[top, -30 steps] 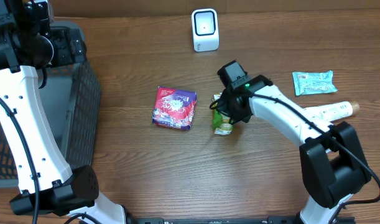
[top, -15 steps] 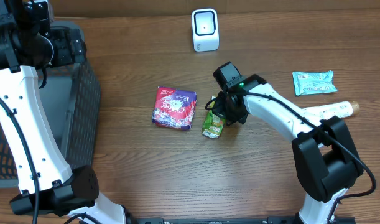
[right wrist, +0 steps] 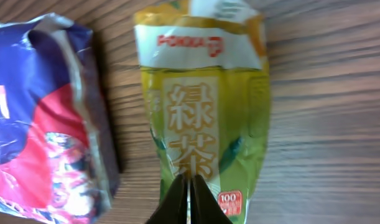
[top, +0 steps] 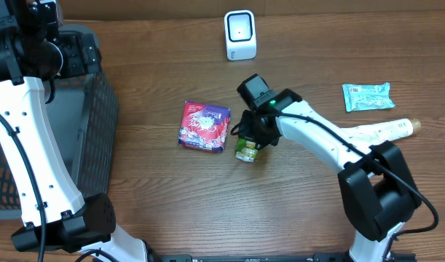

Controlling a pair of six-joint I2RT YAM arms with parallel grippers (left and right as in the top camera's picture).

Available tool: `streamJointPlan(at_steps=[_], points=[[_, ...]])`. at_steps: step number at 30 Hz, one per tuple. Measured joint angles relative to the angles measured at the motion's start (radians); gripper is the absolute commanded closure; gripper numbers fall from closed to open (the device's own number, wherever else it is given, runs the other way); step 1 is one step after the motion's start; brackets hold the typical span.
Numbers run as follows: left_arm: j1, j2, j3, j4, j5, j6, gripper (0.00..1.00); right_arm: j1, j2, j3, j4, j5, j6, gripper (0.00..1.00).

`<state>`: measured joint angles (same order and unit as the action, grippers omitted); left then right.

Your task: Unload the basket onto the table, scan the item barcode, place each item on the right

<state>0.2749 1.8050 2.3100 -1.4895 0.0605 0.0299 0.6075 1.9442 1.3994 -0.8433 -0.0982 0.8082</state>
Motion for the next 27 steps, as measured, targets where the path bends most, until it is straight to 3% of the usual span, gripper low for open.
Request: streamJointPlan(at_steps=[9,15,20,25,27], points=[[0.0,0.0,0.0,0.0,0.0,0.0,0.0,0.003,0.058,0.005,0.036,-0.058,0.045,0.95],[0.0,0.0,0.0,0.0,0.0,0.0,0.01,-0.004,0.062,0.022,0.023,-0.079,0.036,0.8],[0.0,0.0,0.0,0.0,0.0,0.0,0.01,-0.009,0.062,0.074,-0.09,-0.005,0.02,0.58],[0.0,0.0,0.0,0.0,0.0,0.0,0.0,-0.032,0.021,0.111,-0.142,0.04,-0.005,0.54],[0.0,0.0,0.0,0.0,0.0,0.0,0.0,-0.036,-0.001,0.113,-0.154,0.044,-0.009,0.48]])
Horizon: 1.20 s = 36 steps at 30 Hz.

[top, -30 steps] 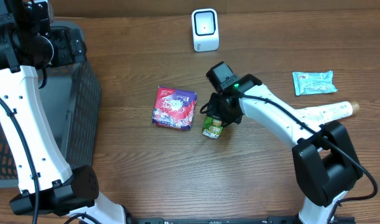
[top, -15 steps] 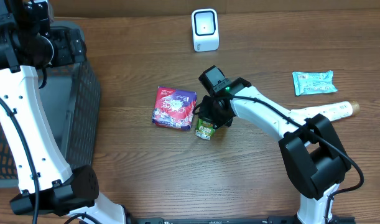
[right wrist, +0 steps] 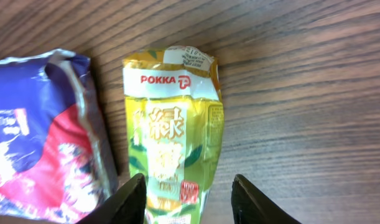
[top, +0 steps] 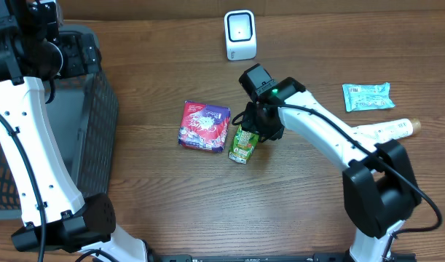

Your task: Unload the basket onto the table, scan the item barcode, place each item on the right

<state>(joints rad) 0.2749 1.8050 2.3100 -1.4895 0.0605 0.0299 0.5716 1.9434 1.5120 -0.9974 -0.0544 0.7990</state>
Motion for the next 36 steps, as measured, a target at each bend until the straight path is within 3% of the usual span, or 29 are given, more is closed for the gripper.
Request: streamJointPlan(at_steps=[5,8,16,20,30,36], points=[[0.0,0.0,0.0,0.0,0.0,0.0,0.0,0.018,-0.009,-0.007,0.044,0.025,-0.011,0.39],[0.0,0.0,0.0,0.0,0.0,0.0,0.01,0.021,-0.006,-0.014,0.096,0.057,-0.041,0.38],[0.0,0.0,0.0,0.0,0.0,0.0,0.01,-0.002,0.002,-0.017,0.303,0.093,-0.372,0.39],[0.0,0.0,0.0,0.0,0.0,0.0,0.0,-0.003,0.021,-0.017,0.331,0.1,-0.455,0.38],[0.0,0.0,0.0,0.0,0.0,0.0,0.0,-0.004,0.111,-0.018,0.229,0.129,-0.538,0.34],[0.0,0.0,0.0,0.0,0.0,0.0,0.0,-0.06,0.111,-0.017,0.011,0.217,-0.483,0.34]])
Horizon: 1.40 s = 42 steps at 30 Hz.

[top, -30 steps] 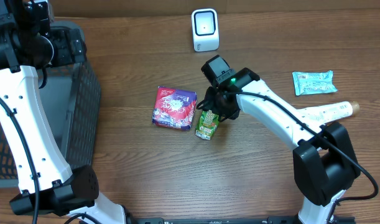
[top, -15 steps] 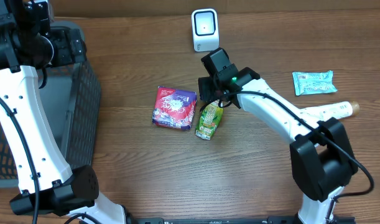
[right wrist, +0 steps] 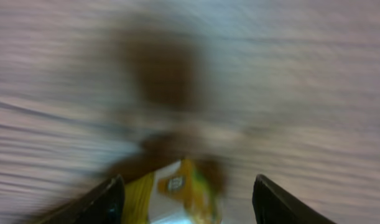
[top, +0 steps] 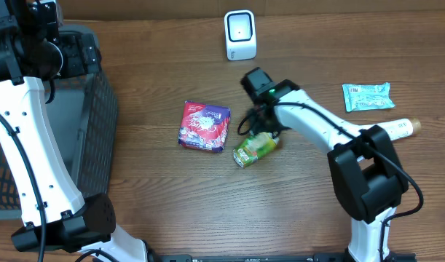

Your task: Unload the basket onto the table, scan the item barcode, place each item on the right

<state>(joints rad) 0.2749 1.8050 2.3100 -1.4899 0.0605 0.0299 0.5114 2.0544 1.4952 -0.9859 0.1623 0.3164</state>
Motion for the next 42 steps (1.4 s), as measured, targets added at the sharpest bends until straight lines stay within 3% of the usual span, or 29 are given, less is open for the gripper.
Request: streamJointPlan(at_steps=[6,10,15,21,33,42], points=[[0.0,0.0,0.0,0.0,0.0,0.0,0.0,-0.144,0.0,0.021,-0.215,0.025,0.07,0.25],[0.0,0.0,0.0,0.0,0.0,0.0,0.0,-0.181,-0.018,0.087,-0.272,-0.018,0.011,0.22],[0.0,0.0,0.0,0.0,0.0,0.0,0.01,-0.139,-0.153,0.121,-0.292,-0.167,-0.175,0.2],[0.0,0.0,0.0,0.0,0.0,0.0,0.0,-0.018,-0.262,0.144,-0.341,-0.309,-0.271,0.27],[0.0,0.0,0.0,0.0,0.0,0.0,0.01,0.207,-0.254,-0.076,-0.147,-0.377,-0.287,0.29],[0.0,0.0,0.0,0.0,0.0,0.0,0.01,0.274,-0.249,-0.229,0.004,-0.387,-0.33,0.27]])
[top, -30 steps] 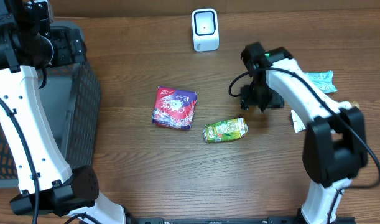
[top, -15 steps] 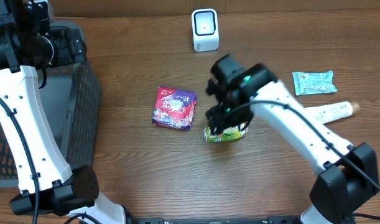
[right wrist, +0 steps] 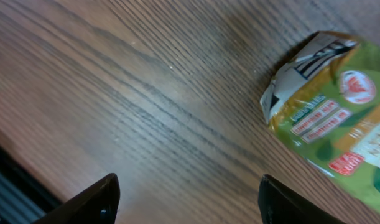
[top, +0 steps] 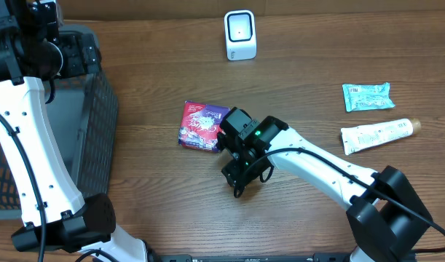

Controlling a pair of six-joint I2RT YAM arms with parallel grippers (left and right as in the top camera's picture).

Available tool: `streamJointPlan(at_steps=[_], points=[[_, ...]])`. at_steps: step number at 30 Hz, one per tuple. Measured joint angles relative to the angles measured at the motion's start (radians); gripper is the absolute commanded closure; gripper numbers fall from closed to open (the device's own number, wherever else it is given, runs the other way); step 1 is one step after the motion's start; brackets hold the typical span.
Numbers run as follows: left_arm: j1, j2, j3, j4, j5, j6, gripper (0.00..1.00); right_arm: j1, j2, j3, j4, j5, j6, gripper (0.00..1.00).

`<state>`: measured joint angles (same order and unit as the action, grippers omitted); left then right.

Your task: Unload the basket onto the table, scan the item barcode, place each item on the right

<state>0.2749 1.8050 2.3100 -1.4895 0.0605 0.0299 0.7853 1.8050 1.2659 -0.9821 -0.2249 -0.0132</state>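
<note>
A green-and-yellow tea carton [right wrist: 339, 106] lies flat on the wooden table, at the upper right of the right wrist view. My right gripper [right wrist: 190, 208] is open wide, with only bare wood between its fingers; the carton lies beyond and to the right of them. In the overhead view the right gripper [top: 242, 175] sits just right of a red-and-purple snack packet [top: 205, 126], and the wrist hides the carton. The white barcode scanner [top: 240, 34] stands at the back of the table. The left arm [top: 29, 109] stands at the far left, its fingers not discernible.
A black mesh basket [top: 91, 116] fills the left side. A teal packet [top: 367, 96] and a white tube [top: 375, 134] lie at the right. The table's front edge [right wrist: 15, 186] shows at the lower left of the right wrist view.
My right gripper was behind the carton and is now nearer the front, over where the carton lay, still open. The carton, then in plain overhead view, is now hidden under the wrist.
My right gripper was shut with its tips at the carton beside the snack packet. Then it was open above the carton. Later the carton lay slanted, turned away from the packet. Now the open gripper is low over the table with the carton off to its right.
</note>
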Motion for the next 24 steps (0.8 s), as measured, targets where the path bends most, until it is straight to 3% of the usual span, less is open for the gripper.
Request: streamJointPlan(at_steps=[12,20,24], points=[[0.0,0.0,0.0,0.0,0.0,0.0,0.0,-0.04,0.002,-0.137,0.229,0.027,-0.071,0.25],[0.0,0.0,0.0,0.0,0.0,0.0,0.01,-0.218,0.002,-0.137,0.422,0.123,0.086,0.26],[0.0,0.0,0.0,0.0,0.0,0.0,0.01,-0.315,0.002,-0.134,0.414,0.115,0.126,0.29]])
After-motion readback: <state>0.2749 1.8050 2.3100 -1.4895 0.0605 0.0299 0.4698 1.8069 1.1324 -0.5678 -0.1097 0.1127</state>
